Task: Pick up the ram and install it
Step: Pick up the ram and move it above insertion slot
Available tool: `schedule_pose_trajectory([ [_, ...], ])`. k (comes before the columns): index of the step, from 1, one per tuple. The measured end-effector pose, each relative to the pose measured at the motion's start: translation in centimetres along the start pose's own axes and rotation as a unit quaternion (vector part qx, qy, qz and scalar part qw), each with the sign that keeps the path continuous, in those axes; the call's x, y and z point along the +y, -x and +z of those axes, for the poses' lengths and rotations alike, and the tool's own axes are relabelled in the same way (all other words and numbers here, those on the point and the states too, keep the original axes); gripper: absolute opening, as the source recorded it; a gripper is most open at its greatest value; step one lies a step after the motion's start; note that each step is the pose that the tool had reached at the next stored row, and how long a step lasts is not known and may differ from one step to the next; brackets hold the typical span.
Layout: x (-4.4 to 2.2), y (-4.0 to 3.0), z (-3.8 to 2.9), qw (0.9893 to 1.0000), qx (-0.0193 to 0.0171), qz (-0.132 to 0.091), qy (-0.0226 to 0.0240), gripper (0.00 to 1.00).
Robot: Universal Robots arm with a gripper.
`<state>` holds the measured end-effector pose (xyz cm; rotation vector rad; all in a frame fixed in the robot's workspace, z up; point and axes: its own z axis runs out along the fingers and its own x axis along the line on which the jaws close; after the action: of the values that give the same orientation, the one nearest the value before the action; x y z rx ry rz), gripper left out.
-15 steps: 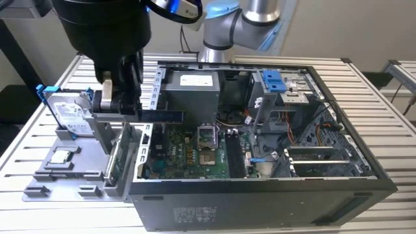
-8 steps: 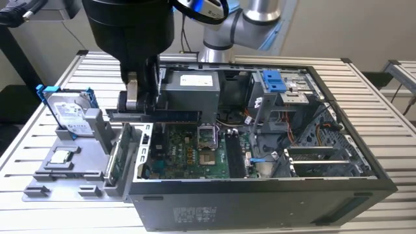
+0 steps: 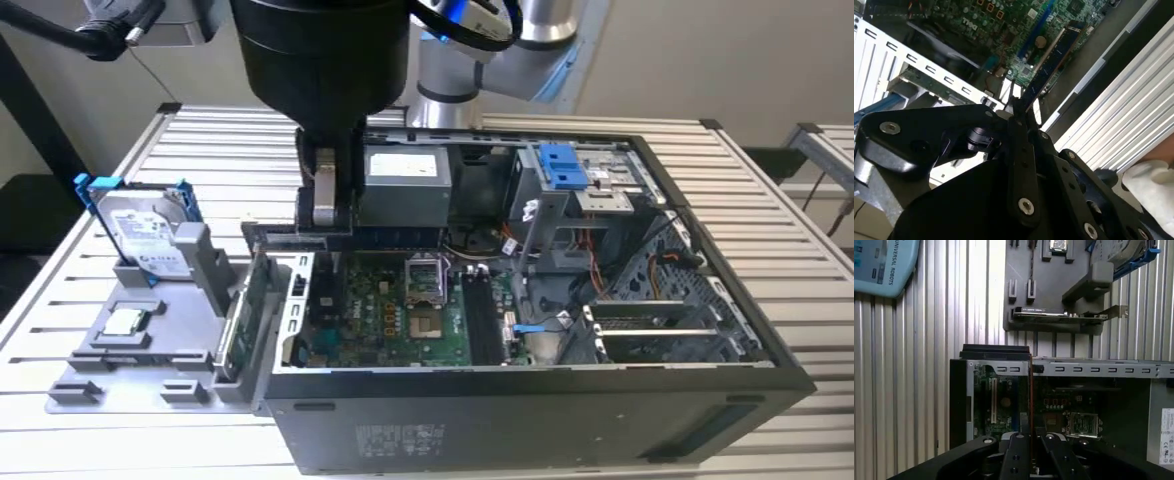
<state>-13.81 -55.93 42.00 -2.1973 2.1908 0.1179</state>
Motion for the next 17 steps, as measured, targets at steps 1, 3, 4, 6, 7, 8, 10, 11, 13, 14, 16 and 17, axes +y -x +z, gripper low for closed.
schedule_pose_trajectory([
  [1, -0.29, 0.00, 0.00, 1.0000, 0.0000, -0.001, 0.0001, 0.15],
  [3, -0.88, 0.00, -0.01, 1.0000, 0.0000, -0.003, 0.0002, 0.15],
  [4, -1.17, 0.00, -0.02, 1.0000, 0.0001, -0.004, 0.0003, 0.15],
  [6, -1.86, -0.01, -0.04, 1.0000, 0.0001, -0.006, 0.0005, 0.15],
  [7, -2.24, -0.01, -0.05, 1.0000, 0.0002, -0.007, 0.0005, 0.15],
  [8, -2.61, -0.01, -0.05, 1.0000, 0.0002, -0.008, 0.0006, 0.15],
  [10, -3.34, -0.01, -0.06, 0.9999, 0.0002, -0.010, 0.0008, 0.15],
  [11, -3.73, -0.01, -0.07, 0.9999, 0.0003, -0.011, 0.0008, 0.15],
  [13, -4.53, -0.01, -0.09, 0.9999, 0.0003, -0.013, 0.0010, 0.15],
  [14, -4.94, -0.01, -0.10, 0.9999, 0.0004, -0.013, 0.0011, 0.15],
  [16, -5.81, -0.01, -0.11, 0.9999, 0.0004, -0.015, 0.0012, 0.15],
  [17, -6.25, -0.02, -0.12, 0.9999, 0.0004, -0.016, 0.0013, 0.15],
])
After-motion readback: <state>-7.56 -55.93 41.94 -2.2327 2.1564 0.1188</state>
